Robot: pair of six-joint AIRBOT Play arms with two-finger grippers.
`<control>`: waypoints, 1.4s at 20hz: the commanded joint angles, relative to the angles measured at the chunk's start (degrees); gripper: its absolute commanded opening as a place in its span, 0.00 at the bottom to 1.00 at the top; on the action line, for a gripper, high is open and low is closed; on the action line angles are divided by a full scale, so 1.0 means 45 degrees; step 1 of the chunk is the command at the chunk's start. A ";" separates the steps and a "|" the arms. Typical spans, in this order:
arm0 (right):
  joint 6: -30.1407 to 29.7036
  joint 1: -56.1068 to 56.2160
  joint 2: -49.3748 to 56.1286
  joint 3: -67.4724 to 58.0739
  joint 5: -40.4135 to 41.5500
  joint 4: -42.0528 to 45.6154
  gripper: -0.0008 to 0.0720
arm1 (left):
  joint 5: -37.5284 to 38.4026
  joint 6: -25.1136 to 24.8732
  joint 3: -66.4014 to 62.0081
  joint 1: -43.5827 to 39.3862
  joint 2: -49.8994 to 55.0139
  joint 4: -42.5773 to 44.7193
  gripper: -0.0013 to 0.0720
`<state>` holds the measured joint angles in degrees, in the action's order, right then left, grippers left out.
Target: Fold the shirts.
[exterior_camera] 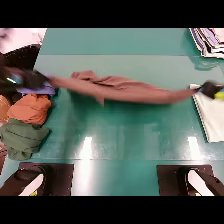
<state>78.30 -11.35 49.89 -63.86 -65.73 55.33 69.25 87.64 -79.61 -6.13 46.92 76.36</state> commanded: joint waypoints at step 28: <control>0.1535 0.1778 1.0384 -0.7859 -0.3667 0.4702 0.03 | -0.2890 0.0102 -0.4352 0.0355 1.0778 -0.0083 0.05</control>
<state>84.99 -4.12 88.33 -96.38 -86.32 75.48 67.35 88.25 -99.53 -5.48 88.25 77.49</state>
